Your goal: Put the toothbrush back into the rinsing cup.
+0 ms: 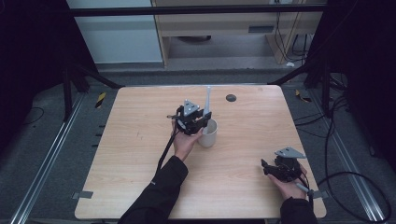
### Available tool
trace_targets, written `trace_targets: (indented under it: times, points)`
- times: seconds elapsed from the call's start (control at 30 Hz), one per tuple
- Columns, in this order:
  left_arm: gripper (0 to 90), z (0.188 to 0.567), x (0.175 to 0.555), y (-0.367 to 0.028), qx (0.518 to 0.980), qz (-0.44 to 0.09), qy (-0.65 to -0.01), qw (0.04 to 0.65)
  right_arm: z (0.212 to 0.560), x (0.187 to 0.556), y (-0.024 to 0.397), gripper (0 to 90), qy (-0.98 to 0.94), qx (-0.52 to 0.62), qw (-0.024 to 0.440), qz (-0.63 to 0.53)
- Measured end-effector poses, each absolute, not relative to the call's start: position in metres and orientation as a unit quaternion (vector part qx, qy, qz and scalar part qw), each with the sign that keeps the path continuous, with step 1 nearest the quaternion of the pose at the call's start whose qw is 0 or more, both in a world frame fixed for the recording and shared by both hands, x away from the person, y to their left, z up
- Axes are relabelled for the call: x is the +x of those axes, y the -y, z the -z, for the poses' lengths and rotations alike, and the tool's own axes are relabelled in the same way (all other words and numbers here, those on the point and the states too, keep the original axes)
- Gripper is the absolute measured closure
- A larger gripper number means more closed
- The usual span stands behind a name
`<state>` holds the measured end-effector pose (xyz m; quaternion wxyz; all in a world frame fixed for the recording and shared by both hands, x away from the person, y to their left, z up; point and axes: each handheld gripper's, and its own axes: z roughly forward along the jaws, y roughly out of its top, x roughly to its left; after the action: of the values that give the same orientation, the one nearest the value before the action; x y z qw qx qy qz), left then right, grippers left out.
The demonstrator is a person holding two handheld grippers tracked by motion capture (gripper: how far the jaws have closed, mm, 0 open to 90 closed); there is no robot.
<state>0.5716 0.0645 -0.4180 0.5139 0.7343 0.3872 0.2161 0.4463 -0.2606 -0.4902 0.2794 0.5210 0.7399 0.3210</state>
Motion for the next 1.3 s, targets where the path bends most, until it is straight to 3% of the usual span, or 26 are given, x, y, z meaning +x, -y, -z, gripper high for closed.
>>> trace_targets:
  times: [1.3]
  points:
    - [59.4, 0.42, 0.561, -0.075, 0.755, -0.203, -0.371, 0.502, 0.489, 0.445, 0.262, 28.0, -0.737, 0.523, 0.28, -0.324]
